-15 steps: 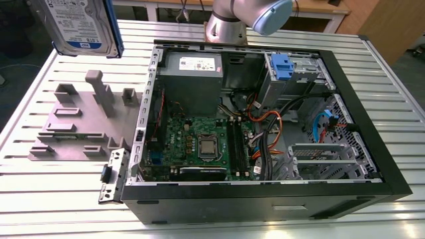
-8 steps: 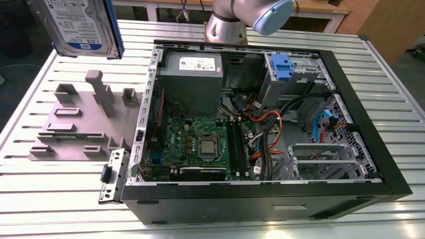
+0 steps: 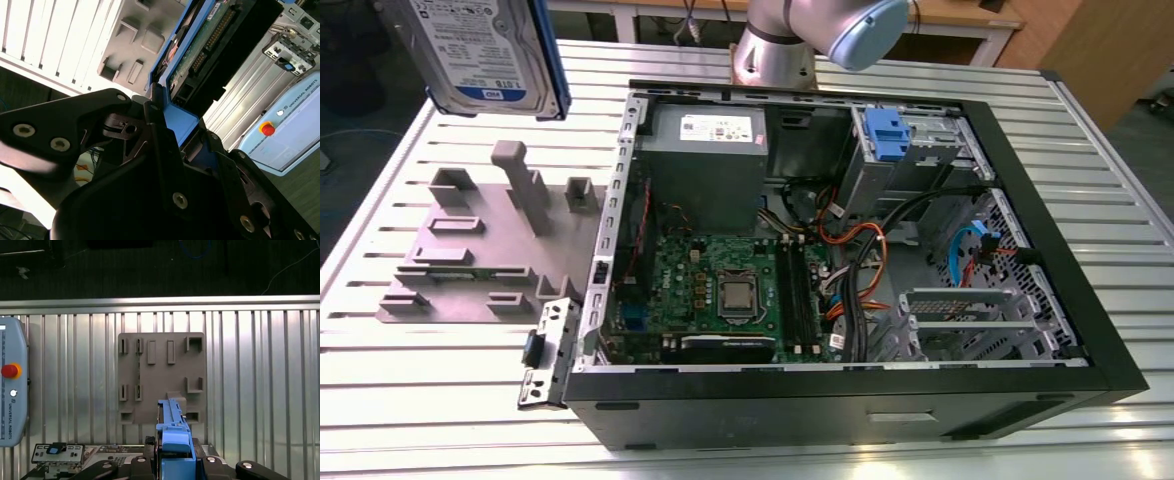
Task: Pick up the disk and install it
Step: 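Pick up the disk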
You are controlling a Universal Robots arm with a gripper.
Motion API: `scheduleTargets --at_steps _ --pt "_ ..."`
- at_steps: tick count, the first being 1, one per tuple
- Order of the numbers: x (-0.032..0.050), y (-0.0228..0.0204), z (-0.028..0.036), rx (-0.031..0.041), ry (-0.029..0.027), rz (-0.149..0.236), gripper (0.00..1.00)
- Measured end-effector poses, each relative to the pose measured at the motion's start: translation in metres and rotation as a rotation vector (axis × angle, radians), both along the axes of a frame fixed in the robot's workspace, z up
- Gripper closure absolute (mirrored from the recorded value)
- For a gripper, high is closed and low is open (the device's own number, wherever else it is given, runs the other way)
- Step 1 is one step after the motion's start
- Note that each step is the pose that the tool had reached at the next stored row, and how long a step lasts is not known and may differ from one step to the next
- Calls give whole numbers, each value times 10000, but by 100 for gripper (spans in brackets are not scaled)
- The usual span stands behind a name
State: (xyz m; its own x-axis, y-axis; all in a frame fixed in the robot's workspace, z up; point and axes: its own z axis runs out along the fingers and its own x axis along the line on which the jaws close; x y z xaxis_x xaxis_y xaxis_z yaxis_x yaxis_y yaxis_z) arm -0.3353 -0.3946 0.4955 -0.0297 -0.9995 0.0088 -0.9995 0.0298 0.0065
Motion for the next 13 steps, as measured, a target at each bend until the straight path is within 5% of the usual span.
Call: scheduleTargets --at_steps 13 --pt "63 -23 0 0 1 1 64"
